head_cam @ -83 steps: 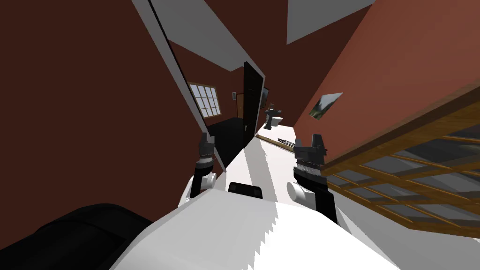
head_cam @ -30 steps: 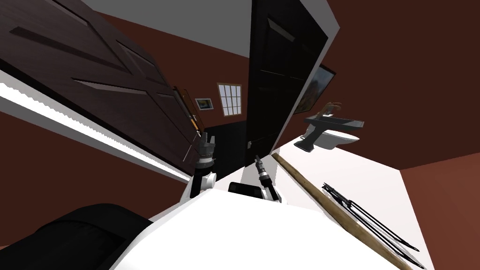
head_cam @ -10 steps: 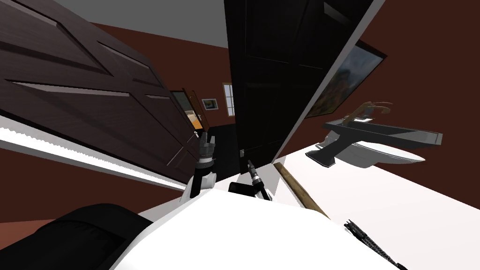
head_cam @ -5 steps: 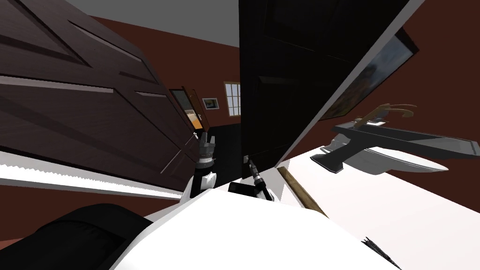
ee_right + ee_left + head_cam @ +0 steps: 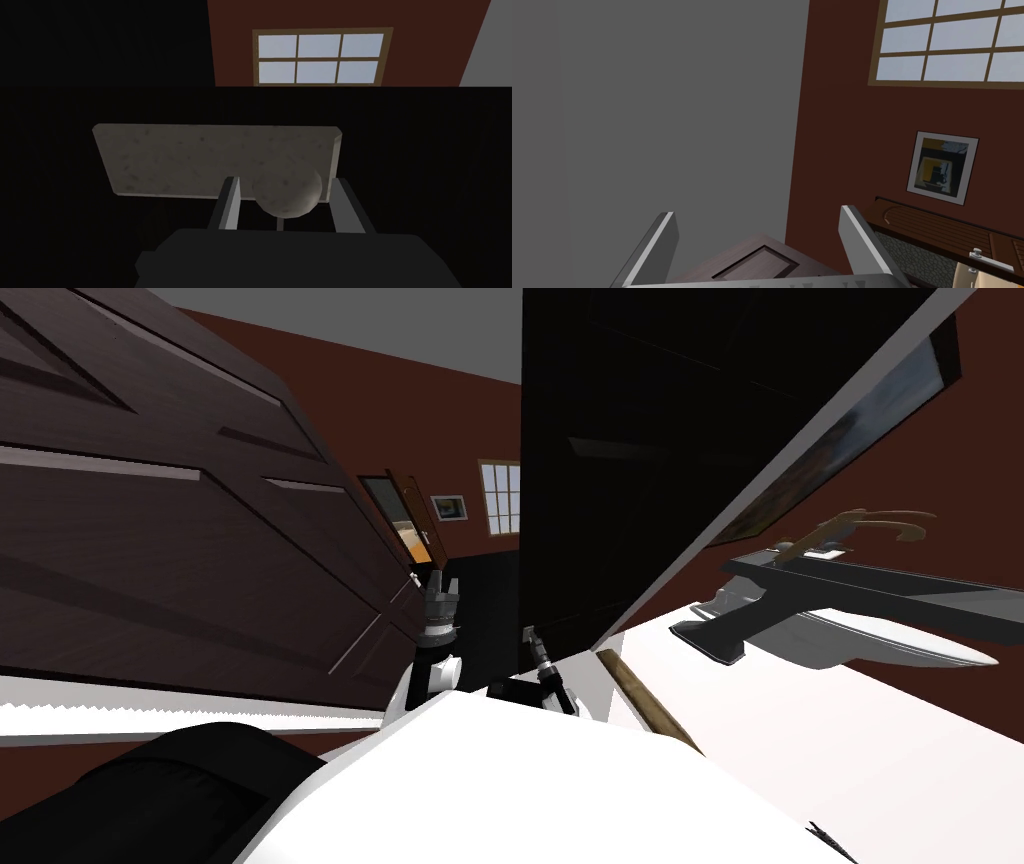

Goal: Push the door open

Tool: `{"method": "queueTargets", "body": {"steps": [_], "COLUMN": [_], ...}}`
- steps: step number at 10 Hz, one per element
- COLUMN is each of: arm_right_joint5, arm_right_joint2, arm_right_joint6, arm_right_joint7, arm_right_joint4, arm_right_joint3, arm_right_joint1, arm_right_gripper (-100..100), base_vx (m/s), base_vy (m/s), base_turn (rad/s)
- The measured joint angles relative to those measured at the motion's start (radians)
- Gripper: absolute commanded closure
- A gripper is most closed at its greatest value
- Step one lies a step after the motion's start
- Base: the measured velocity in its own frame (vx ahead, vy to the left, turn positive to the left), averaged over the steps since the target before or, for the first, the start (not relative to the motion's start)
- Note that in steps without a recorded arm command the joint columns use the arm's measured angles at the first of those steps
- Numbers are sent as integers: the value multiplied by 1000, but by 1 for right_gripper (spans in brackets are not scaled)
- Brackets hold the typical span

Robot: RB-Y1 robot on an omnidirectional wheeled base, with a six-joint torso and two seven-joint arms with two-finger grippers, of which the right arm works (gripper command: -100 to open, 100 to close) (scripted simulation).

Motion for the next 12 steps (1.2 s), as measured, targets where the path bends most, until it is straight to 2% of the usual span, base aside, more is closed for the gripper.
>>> {"method": "queueTargets", "body": {"steps": [5, 6, 9, 10, 12], "arm_right_joint5": [0, 0, -11, -12, -19], "arm_right_joint2": [-1, -7, -18, -26, -35], "arm_right_joint6": [1, 9, -6, 6, 10], "arm_right_joint7": [0, 0, 2, 2, 7], "arm_right_joint4": [1, -7, 26, -3, -14], "arm_right_joint3": [0, 1, -20, -23, -38], "arm_right_joint1": [0, 9, -10, 2, 3], "arm_right_gripper": [100, 100, 100, 100, 100], "base_vx": [12, 134, 160, 185, 124], "base_vy": [3, 101, 122, 98, 110], "base_turn": [-3, -28, -40, -49, -45]}}
